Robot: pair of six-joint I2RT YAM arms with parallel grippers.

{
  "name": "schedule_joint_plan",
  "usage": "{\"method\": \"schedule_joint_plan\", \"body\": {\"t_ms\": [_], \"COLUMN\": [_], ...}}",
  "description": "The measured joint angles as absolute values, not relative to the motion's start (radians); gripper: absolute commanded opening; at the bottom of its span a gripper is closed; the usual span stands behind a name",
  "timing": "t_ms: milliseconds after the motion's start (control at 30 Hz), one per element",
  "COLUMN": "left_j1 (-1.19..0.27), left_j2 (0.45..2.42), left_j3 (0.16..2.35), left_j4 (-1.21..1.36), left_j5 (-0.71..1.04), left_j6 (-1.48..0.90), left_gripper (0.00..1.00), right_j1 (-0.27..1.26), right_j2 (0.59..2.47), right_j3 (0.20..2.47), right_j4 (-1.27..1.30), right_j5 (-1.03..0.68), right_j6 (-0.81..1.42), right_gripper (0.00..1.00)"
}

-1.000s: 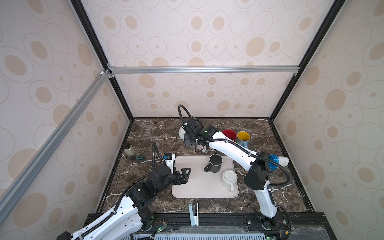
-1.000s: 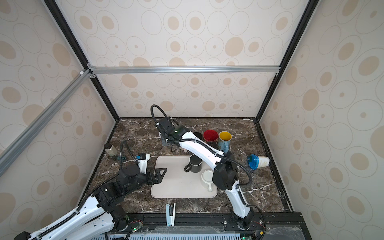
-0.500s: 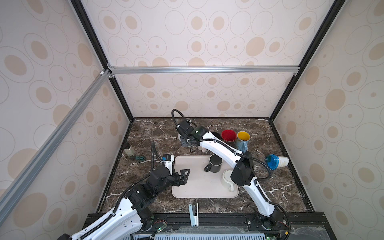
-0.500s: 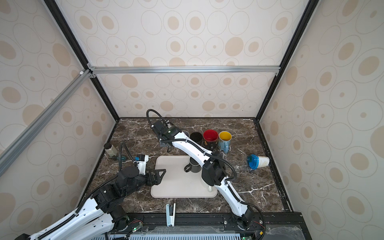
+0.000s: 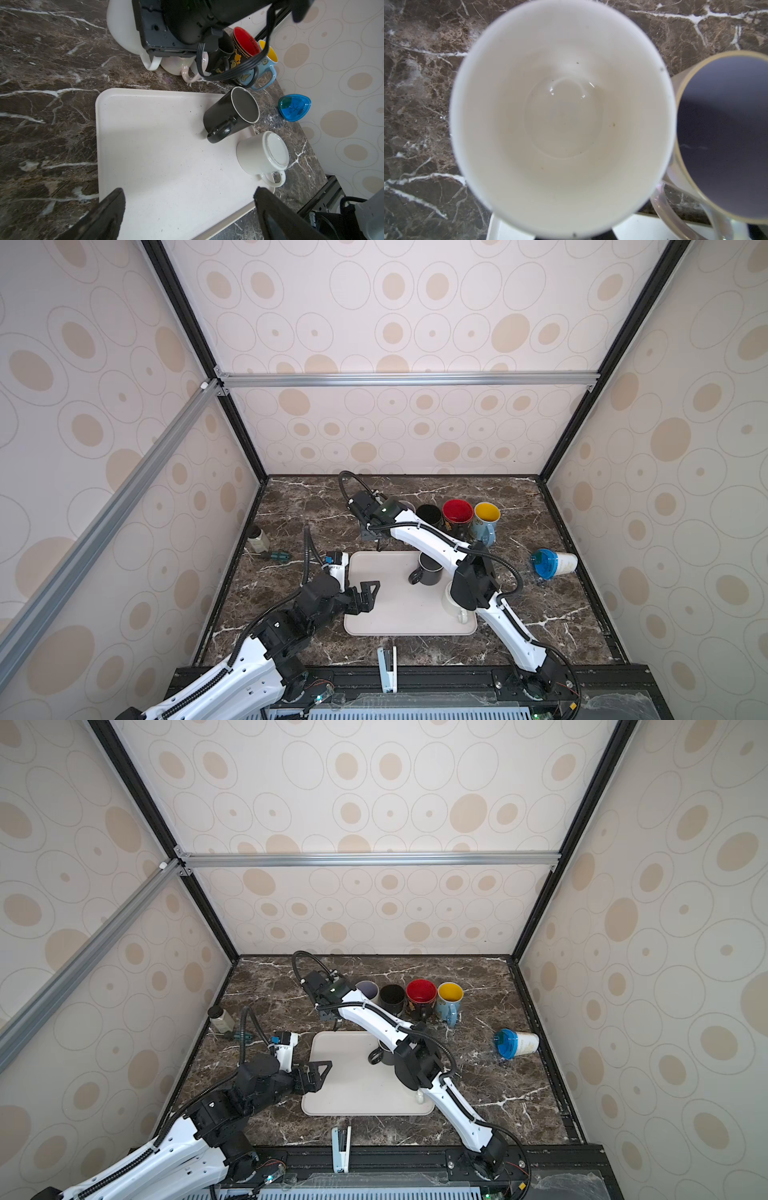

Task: Turn the mug right side up
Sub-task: 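Lower the white mug with the right gripper beside the pearly pink mug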

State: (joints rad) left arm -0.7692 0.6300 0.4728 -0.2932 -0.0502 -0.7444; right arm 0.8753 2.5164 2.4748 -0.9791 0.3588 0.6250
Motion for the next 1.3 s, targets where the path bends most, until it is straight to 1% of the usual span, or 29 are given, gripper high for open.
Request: {"method": "schedule_joint_plan", "body": {"t_ms": [267, 1133, 1200, 1300], "left_j1": [-0.769, -0.769, -0.769, -0.769], "left_j2": [0.618, 0.583, 0.582, 0.582], "left_j3": [0.466, 0.451, 0.449, 0.449], "left_j4": [-0.292, -0.286, -0.286, -0.286], "left_j5": [-0.051, -0.051, -0.051, -0.051], "left_j6": [-0.745, -0.748, -0.748, -0.748], "left_gripper": [0.97, 0.98, 0.98, 0.98], "right_j1": [0.869, 0.867, 0.867, 0.867], "right_j2": [2.565, 2.607, 2.607, 2.607], "right_j3": [2.481, 2.490, 2.490, 2.490], "right_j4": [-0.981, -0.960, -0.958, -0.957], "right_j5": [0.369, 0.400, 0.400, 0.400], "right_j6": [0.644, 0.720, 0.723, 0.728], "right_gripper": [0.00, 0.00, 0.04, 0.18]}}
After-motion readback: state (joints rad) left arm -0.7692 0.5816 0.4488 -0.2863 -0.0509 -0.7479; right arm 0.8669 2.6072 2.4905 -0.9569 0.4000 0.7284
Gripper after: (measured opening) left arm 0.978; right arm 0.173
